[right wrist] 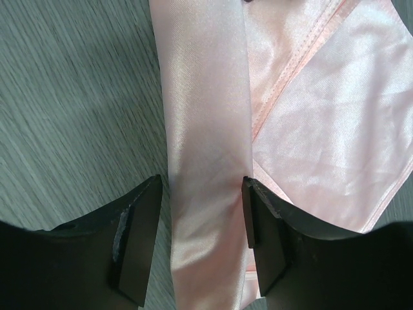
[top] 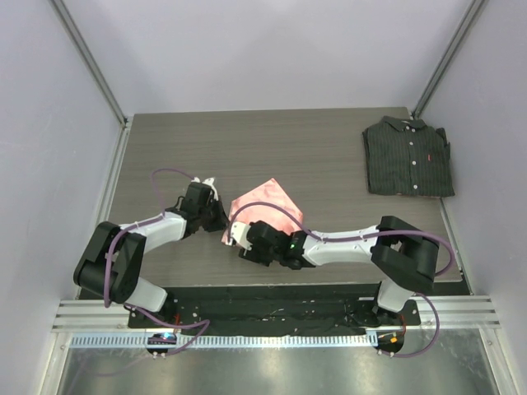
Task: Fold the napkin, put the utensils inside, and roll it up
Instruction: Roll the napkin with the utensil
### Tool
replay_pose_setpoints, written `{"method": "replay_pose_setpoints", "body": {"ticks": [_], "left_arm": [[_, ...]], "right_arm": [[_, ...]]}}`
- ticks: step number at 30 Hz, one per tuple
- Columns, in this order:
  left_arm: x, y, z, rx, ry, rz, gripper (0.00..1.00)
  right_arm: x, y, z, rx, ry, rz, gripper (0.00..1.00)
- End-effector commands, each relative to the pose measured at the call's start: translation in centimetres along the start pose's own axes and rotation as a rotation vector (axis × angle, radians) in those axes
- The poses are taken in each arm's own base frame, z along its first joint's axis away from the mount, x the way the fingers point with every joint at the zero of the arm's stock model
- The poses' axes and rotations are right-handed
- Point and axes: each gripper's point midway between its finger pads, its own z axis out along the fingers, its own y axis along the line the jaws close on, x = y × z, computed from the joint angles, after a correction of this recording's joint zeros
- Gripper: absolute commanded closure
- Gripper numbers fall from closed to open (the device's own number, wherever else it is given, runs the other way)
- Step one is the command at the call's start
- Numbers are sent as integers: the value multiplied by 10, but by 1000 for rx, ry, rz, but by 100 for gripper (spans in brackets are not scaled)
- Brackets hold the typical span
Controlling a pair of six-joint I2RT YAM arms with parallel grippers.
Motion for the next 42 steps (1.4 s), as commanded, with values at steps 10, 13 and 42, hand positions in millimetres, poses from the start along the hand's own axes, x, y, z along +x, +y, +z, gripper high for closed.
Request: {"method": "replay_pose_setpoints", "body": {"ticks": [10,13,42], "left_arm": [[9,3,0,-7,54,25,100],[8,0,0,7,50,32,100],[-14,-27,-59,205,-300,29,39]], "right_arm": [[0,-8,20,-109,8,80,42],[13,0,22,-173,73,103,49],[13,20,-4,-953,78,807,75]]}}
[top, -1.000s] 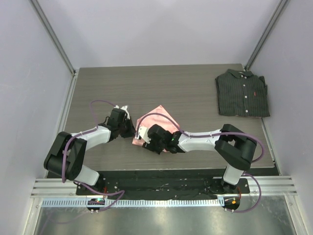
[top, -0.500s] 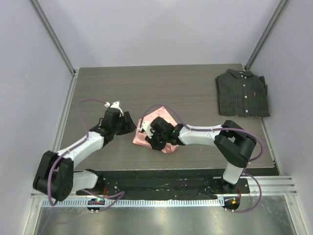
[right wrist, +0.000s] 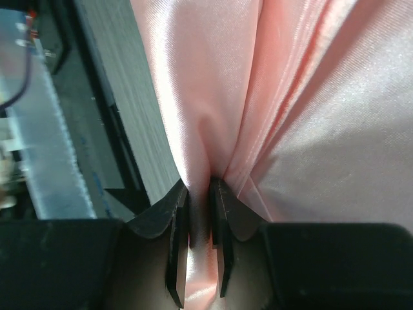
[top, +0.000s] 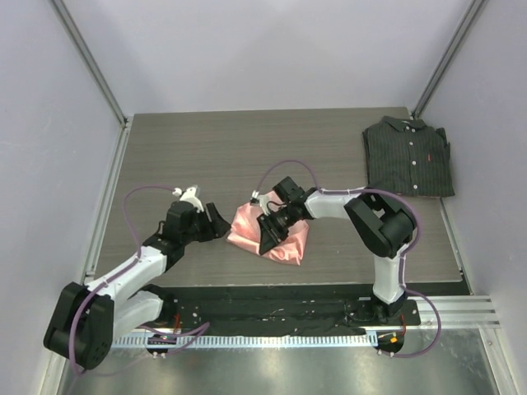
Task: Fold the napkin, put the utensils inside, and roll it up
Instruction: Roll the napkin with the utensil
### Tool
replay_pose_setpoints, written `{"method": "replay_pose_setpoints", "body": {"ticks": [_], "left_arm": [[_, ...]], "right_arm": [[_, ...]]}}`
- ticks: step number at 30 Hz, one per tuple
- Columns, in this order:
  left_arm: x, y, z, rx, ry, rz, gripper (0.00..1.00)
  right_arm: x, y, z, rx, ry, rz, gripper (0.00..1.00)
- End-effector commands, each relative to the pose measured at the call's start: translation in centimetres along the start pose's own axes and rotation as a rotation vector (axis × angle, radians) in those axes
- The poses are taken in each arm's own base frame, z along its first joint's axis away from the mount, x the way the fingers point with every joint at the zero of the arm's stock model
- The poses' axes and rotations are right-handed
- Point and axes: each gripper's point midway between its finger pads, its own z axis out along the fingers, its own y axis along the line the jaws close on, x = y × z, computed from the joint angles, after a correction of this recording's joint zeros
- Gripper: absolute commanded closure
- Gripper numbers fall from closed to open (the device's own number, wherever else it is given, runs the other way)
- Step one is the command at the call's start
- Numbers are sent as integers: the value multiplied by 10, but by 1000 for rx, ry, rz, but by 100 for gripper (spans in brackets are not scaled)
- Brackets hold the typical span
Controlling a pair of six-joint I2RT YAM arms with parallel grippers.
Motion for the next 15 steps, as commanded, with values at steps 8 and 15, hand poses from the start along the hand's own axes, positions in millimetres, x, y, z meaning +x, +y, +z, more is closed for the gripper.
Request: {"method": "replay_pose_setpoints", "body": {"ticks": [8,15], "left_arm": [[3,-28,20,176,-7,20,40],[10,-31,40,192,31,16,44]], "right_arm": [[5,-14,5,-206,-10,200,75],[10,-24,10,-199,-6,226,75]]}}
